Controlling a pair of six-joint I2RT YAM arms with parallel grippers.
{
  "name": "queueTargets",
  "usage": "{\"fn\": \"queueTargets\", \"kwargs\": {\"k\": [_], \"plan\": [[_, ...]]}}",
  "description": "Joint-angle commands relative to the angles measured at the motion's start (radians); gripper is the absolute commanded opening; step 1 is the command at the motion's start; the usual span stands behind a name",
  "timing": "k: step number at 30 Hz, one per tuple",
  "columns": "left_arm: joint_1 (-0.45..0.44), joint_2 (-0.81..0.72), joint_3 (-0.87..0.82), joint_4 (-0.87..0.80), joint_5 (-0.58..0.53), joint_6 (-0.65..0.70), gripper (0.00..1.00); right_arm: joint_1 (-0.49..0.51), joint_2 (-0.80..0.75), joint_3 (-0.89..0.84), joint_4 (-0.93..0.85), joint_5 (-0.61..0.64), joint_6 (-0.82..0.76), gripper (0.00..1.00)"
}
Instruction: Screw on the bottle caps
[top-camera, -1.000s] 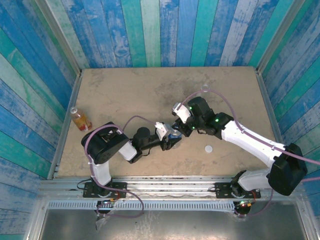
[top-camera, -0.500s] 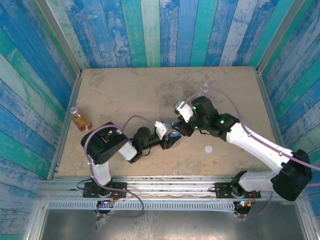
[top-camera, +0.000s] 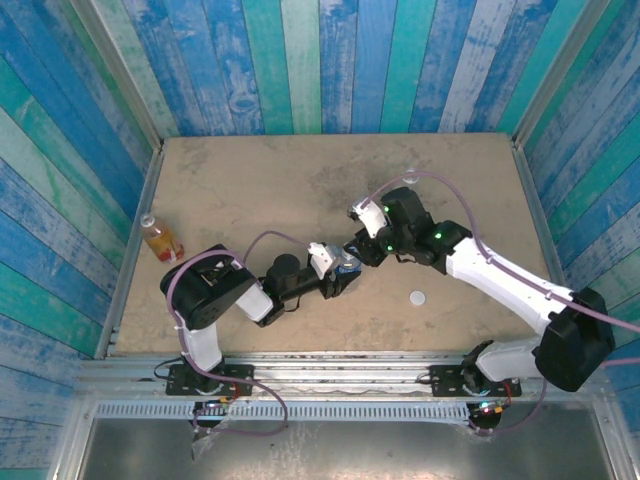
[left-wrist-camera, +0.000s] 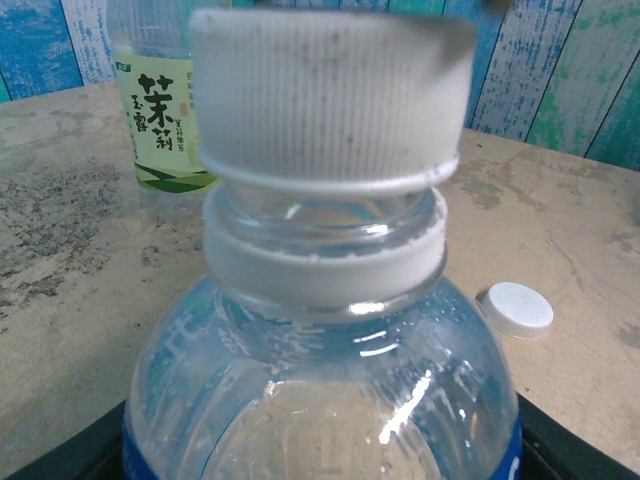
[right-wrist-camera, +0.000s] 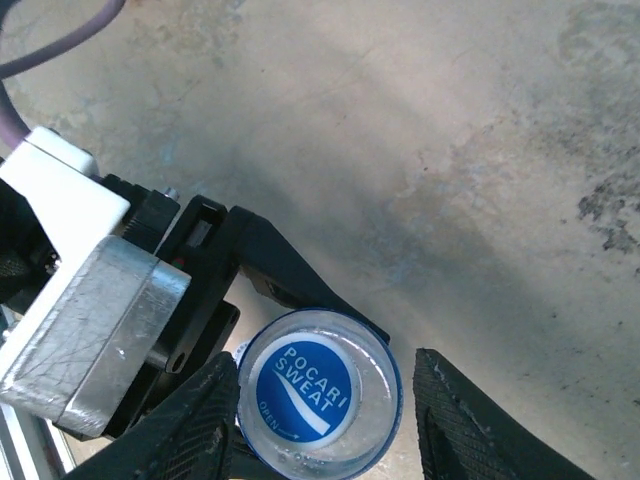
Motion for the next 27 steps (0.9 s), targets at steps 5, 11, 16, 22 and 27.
{"fn": "queueTargets", "kwargs": {"k": [5, 11, 16, 22, 27], "plan": [[0.001, -0.039, -0.010, -0.070, 0.015, 0.016, 0.00, -0.008, 0.034, 0.026, -0.027, -0.080, -0.023, 0.39], [0.001, -0.040, -0.011, -0.060, 0.005, 0.011, 0.00, -0.011, 0.054, 0.033, -0.058, -0.096, -0.040, 0.28], [0.001, -0.053, 0.046, -0.087, -0.075, 0.019, 0.00, -0.009, 0.056, 0.048, -0.081, -0.095, -0.004, 0.23], [-0.003, -0.101, 0.157, -0.122, -0.214, 0.085, 0.00, 0.047, 0.038, 0.064, -0.124, 0.090, 0.179, 0.14], [-0.013, -0.131, 0.236, -0.176, -0.318, 0.074, 0.00, 0.089, 0.058, 0.068, -0.163, 0.345, 0.425, 0.15]]}}
